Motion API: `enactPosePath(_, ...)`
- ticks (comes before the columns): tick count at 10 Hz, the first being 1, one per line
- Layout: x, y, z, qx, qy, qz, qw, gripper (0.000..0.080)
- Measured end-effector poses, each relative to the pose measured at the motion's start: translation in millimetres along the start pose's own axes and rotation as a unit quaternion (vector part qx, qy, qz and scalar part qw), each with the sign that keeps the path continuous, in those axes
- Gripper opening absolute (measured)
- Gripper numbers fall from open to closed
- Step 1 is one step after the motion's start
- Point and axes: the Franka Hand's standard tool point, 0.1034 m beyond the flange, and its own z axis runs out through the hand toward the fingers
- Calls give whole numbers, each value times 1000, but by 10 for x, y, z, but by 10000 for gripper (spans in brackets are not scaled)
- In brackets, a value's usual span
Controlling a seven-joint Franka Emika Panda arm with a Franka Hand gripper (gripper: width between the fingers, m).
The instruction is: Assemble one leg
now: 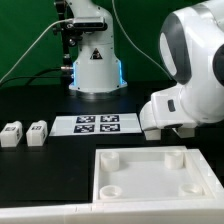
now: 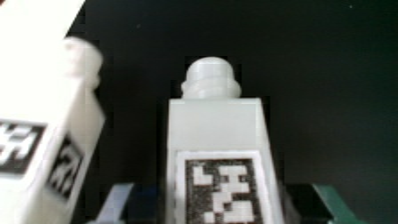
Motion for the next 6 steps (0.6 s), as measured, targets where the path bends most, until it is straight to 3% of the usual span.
enactPosePath(2, -86, 51, -422, 5, 12, -8, 1000, 291)
enactPosePath(3, -111, 101, -681, 7, 70, -17, 997, 291)
enactPosePath(6, -353, 374, -1176, 4, 221, -16, 975, 291)
